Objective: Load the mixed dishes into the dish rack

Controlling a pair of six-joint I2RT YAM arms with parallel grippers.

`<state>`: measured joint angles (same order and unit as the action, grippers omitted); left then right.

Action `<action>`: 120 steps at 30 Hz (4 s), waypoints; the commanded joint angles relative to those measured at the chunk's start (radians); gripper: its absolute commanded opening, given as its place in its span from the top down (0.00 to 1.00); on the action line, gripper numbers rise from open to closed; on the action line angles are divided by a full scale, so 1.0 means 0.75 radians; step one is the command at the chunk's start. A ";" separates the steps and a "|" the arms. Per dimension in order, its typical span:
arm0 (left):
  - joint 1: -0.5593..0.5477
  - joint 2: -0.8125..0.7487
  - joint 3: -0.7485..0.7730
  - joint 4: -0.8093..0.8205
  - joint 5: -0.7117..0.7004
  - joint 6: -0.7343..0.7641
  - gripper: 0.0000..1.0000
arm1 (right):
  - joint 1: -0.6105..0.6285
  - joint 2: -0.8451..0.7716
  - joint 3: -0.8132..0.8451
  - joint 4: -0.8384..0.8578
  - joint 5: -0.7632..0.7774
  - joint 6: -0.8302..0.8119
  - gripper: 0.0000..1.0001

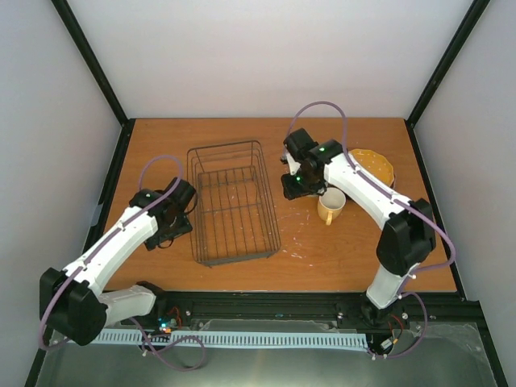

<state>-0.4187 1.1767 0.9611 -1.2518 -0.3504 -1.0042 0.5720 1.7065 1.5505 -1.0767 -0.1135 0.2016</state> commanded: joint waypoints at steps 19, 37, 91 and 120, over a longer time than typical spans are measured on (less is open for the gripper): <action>0.075 0.419 0.163 0.351 0.006 0.309 0.14 | 0.047 0.316 0.101 -0.034 0.099 0.042 0.77; 0.143 0.697 0.374 0.520 -0.042 0.547 0.13 | 0.160 0.383 0.158 -0.060 0.051 0.079 0.80; 0.145 0.353 0.611 0.475 -0.307 0.708 0.02 | -0.390 -0.312 -0.298 -0.249 0.094 0.393 0.63; 0.145 0.163 0.442 0.475 -0.417 0.726 0.01 | -0.532 -0.068 -0.375 0.038 0.088 0.478 0.63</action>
<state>-0.3050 1.3125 1.2964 -0.9039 -0.6296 -0.4751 0.1791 1.6199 1.2640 -1.0904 -0.0200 0.5636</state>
